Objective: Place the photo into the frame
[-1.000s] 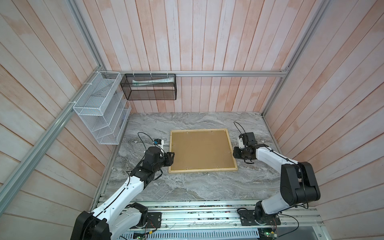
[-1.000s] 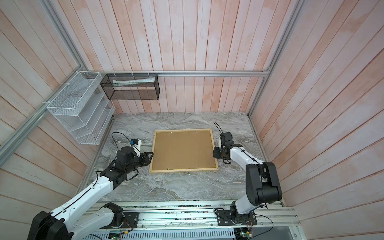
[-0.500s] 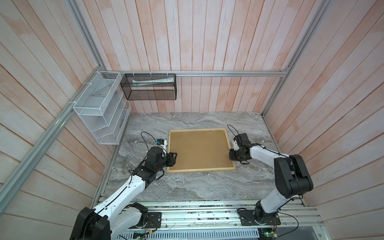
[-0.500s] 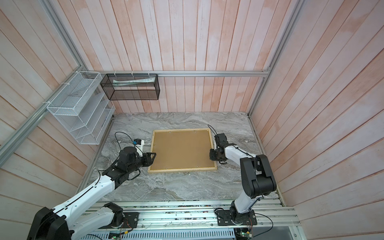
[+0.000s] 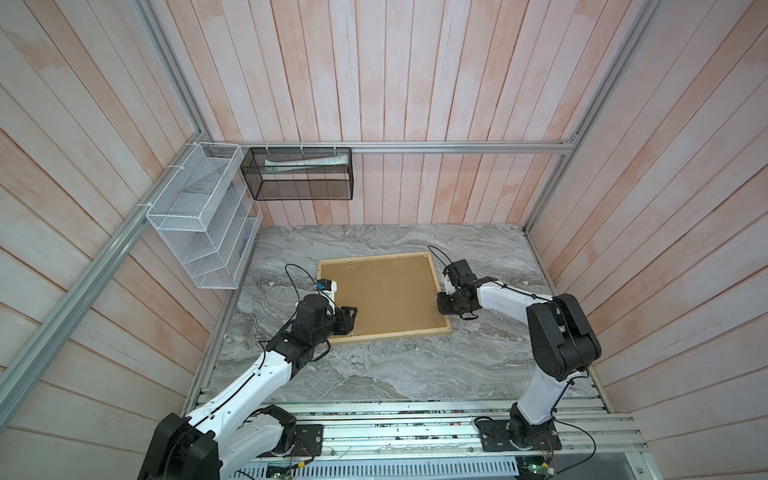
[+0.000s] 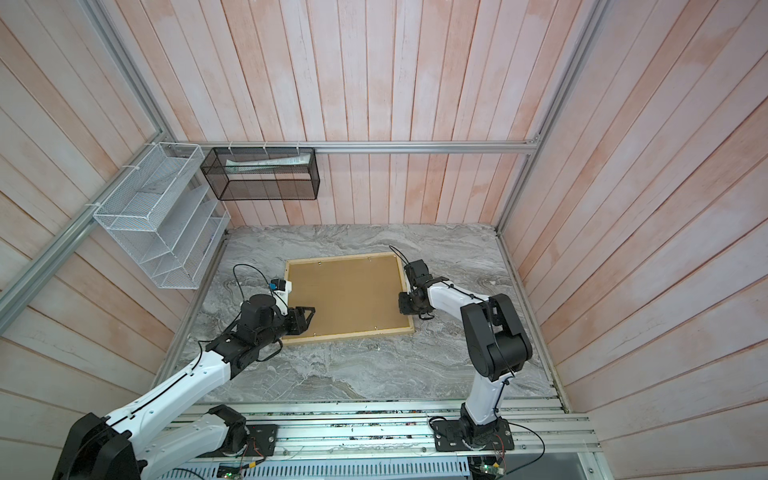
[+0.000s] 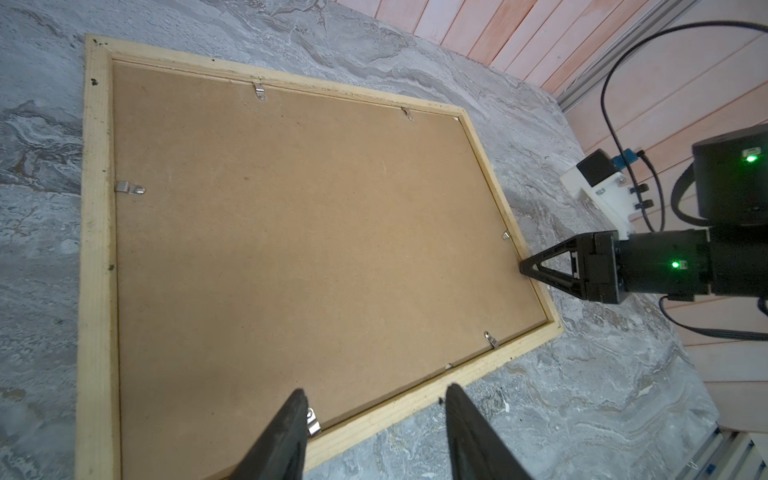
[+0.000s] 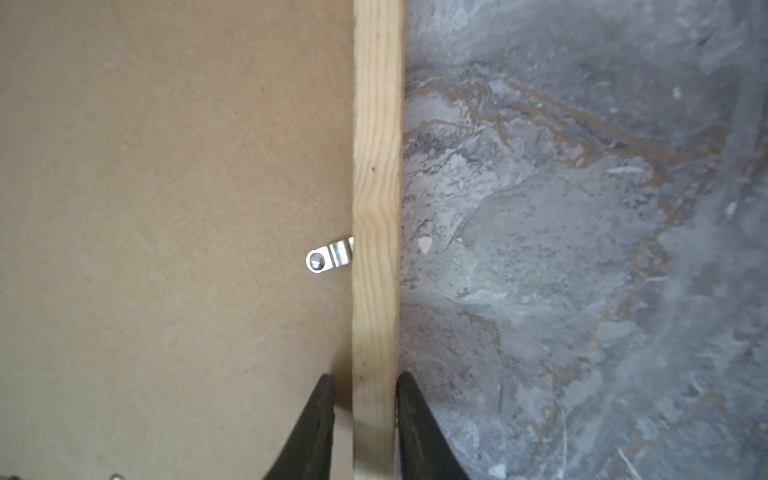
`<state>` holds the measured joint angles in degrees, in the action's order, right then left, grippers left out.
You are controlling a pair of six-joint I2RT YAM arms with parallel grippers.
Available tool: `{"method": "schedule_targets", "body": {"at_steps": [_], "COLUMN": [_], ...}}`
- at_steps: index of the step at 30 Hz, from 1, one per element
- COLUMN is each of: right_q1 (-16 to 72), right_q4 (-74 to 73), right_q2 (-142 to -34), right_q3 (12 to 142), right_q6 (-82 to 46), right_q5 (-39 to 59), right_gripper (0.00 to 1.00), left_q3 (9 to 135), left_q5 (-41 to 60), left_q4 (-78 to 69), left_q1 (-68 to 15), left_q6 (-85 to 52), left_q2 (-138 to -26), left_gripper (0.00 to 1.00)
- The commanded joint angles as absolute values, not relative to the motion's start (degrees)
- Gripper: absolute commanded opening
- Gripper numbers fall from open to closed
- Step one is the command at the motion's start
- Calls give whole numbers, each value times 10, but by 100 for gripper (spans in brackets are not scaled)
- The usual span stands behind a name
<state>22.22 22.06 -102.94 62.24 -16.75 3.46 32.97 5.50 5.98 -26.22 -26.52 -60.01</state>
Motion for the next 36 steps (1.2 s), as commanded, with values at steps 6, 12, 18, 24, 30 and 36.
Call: {"method": "schedule_targets", "body": {"at_steps": [6,12,18,24,30,36], "right_q1": [222,223,227,234,239,242], "right_q4": [271,274,278,289,296,305], "right_q2": [-1036,-1037,-1042,-1057,-1072,-1090], "right_q3": [631,628,629,638,641,647], "right_q6": [-171,-167,-161,-161,-160,-155], "right_q5": [-20,-21,-14,-27,-35,-44], "right_gripper": [30,27,25,22,20,16], "left_q3": [324,331,344,377,432,444], "left_q5": [39,21,-44,-178,-272,-213], "left_q4": [50,53,68,100,144,110], "left_q1": [-281,-296,-330,-408,-470,-497], "left_q6": [-251,-246,-243,-228,-206,-179], "left_q2": [-614,-625,-638,-674,-747,-802], "left_gripper": [57,57,57,57,57,57]}}
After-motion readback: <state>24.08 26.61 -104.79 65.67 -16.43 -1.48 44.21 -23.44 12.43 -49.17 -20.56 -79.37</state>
